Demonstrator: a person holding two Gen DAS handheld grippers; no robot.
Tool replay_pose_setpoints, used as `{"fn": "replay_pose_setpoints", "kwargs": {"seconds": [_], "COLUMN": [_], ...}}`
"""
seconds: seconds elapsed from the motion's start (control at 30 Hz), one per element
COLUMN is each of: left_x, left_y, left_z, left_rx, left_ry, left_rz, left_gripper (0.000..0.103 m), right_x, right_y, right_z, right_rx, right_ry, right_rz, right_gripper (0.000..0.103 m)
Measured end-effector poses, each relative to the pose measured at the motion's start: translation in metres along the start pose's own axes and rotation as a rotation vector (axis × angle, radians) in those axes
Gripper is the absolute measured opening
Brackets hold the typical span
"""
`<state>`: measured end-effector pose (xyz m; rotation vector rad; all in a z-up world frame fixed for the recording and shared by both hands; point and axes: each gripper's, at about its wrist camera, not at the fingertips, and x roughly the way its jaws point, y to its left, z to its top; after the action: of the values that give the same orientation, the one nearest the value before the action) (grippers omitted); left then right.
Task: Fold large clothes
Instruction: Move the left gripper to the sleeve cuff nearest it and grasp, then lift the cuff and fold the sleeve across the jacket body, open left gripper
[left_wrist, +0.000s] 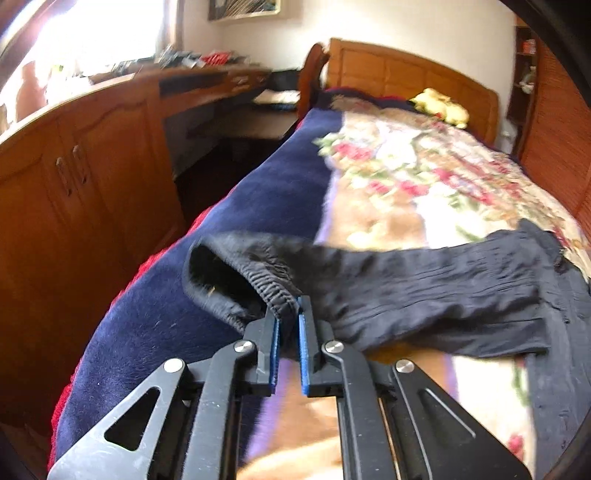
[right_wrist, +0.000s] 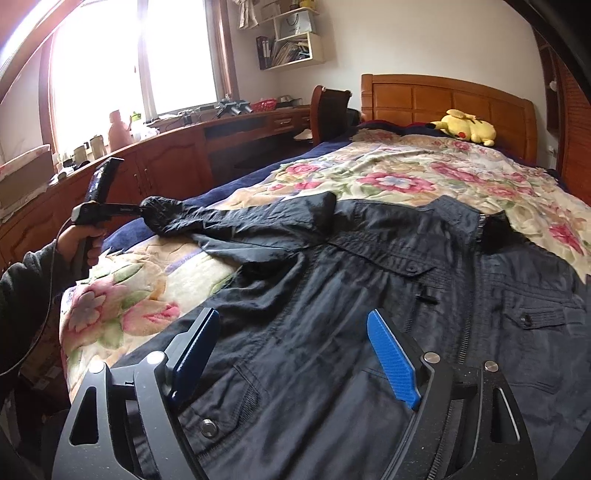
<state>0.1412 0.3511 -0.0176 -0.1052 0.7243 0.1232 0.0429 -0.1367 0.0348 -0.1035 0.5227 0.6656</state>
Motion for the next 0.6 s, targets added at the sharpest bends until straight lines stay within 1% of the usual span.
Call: {"fn": "replay_pose_setpoints", "kwargs": {"seconds": [0.2, 0.3, 0.43, 0.6], "left_x": [-0.039, -0.055, -0.075, -0.096], "left_y": [-0.047, -0.074, -0.126, -0.193], "left_z": [0.019, 0.026, 0.030, 0.028], "left_rx": [0.065, 0.080, 0.115, 0.185], "left_ry": [-0.076, -0.105, -0.145, -0.165], "left_rz": [-0.034, -0.072, -0.134, -0.210], "left_gripper": [0.009, 0.008, 0.008, 0.008], "right_x": [-0.028, -0.039, -0.053, -0.071], "right_y": [-0.019, -0.028, -0.041, -0.060], "right_z": [-0.014, -0.021, -0.031, -0.039], "right_rx": [0.028, 0.041, 0.068, 0.110], "right_ry": [-0.014, -0.019, -0.021, -0.038], "right_rz": [-0.044, -0.069, -0.100, -0.129], "right_gripper": [0.081, 0.079, 0.079, 0.079]}}
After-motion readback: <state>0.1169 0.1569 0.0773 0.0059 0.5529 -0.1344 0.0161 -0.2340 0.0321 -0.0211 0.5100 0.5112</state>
